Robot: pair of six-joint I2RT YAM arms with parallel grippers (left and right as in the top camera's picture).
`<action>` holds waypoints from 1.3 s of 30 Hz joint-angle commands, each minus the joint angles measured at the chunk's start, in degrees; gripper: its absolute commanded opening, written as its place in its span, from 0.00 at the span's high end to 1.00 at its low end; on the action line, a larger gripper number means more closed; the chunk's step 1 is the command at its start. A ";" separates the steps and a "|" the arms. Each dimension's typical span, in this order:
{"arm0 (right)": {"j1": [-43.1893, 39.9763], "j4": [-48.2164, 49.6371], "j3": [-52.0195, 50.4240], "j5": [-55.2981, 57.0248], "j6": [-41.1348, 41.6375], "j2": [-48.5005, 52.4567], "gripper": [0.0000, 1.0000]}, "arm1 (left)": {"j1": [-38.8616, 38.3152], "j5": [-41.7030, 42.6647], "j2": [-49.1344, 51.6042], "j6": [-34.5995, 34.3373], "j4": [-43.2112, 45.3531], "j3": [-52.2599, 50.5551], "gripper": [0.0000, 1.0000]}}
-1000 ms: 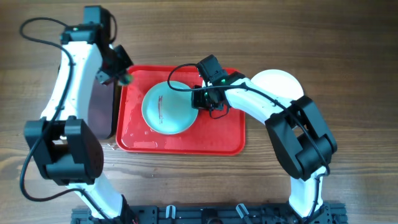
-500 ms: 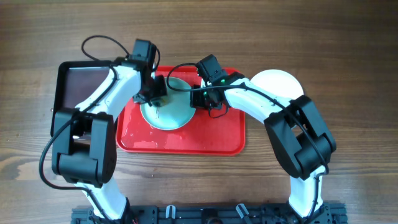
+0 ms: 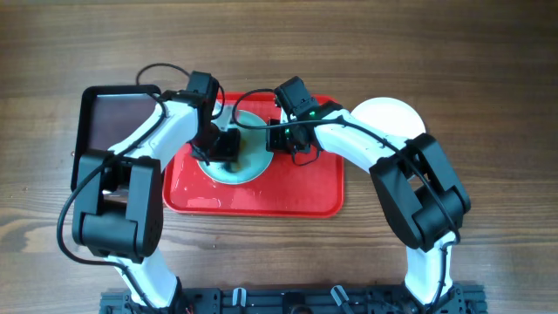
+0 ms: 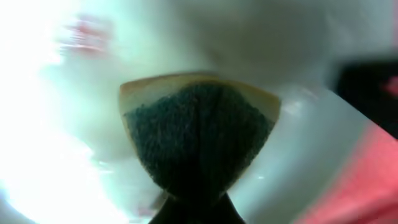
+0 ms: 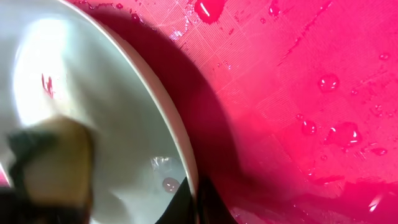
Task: Clean dirty plates on tray and stack at the side
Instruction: 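Scrub the teal plate with the sponge while the right gripper holds it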
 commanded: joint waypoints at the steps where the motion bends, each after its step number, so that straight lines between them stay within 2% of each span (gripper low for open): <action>1: 0.09 0.09 0.37 -0.04 -0.17 2.32 0.96 | -0.13 10.56 -0.57 8.37 0.09 -0.48 0.96; 3: 0.09 0.09 0.37 -0.04 -0.20 2.32 0.96 | 0.02 6.47 -0.57 5.86 1.03 -0.48 0.96; 7: 0.09 0.09 0.37 -0.04 -0.17 2.32 0.96 | 0.13 -14.08 -0.57 -8.90 3.58 -0.48 0.96; 10: 0.09 0.09 0.37 -0.04 -0.20 2.32 0.95 | 0.13 -25.46 -0.57 -14.99 3.98 -0.48 0.96; 15: 0.09 0.28 0.37 -0.04 -0.17 2.32 0.96 | 0.07 -36.24 -0.57 -22.56 4.37 -0.48 0.96; 20: 0.09 0.26 0.37 -0.02 -0.20 2.34 0.96 | -1.29 -43.10 -0.57 -28.20 5.73 -0.48 0.96; 24: 0.09 0.28 0.37 0.00 -0.20 2.32 0.96 | -4.11 -40.81 -0.57 -27.30 6.08 -0.48 0.96; 29: 0.07 0.28 0.37 -0.02 -0.22 2.32 0.96 | -8.48 -22.58 -0.57 -15.47 5.31 -0.48 0.96; 39: 0.09 0.26 0.37 -0.02 -0.22 2.32 0.96 | -11.89 -3.76 -0.57 -11.28 0.87 -0.48 0.96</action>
